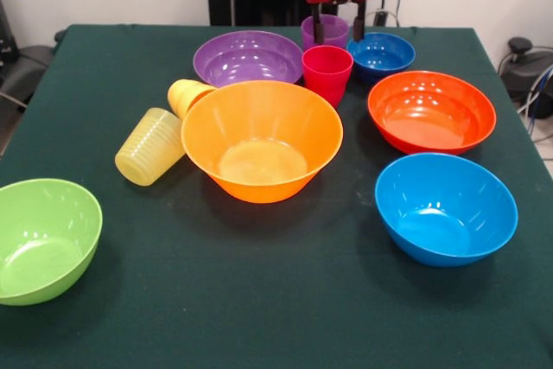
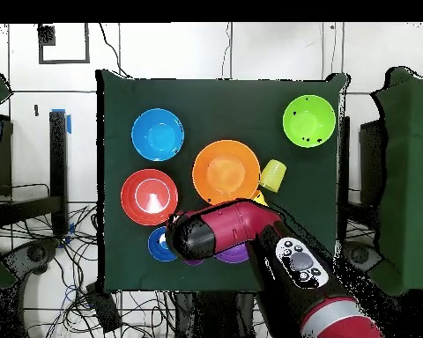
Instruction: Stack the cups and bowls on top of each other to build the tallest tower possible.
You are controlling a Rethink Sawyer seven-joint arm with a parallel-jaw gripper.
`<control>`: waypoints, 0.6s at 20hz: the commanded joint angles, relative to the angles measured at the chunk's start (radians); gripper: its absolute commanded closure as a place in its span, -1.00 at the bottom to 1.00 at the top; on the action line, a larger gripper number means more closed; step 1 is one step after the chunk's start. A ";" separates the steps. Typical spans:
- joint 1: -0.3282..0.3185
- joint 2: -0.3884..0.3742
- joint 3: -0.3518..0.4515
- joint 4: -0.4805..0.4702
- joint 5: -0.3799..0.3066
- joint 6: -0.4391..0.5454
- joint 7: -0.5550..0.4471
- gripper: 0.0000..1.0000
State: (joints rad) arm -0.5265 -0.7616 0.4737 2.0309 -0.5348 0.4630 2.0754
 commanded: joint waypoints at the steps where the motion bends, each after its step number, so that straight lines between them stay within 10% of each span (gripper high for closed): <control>1: -0.018 0.019 0.104 0.071 -0.042 0.079 -0.167 -1.00; 12: -0.051 0.006 0.230 0.107 -0.052 0.219 -0.326 -1.00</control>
State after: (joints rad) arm -0.5479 -0.7746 0.5810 2.0759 -0.5356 0.5055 2.0752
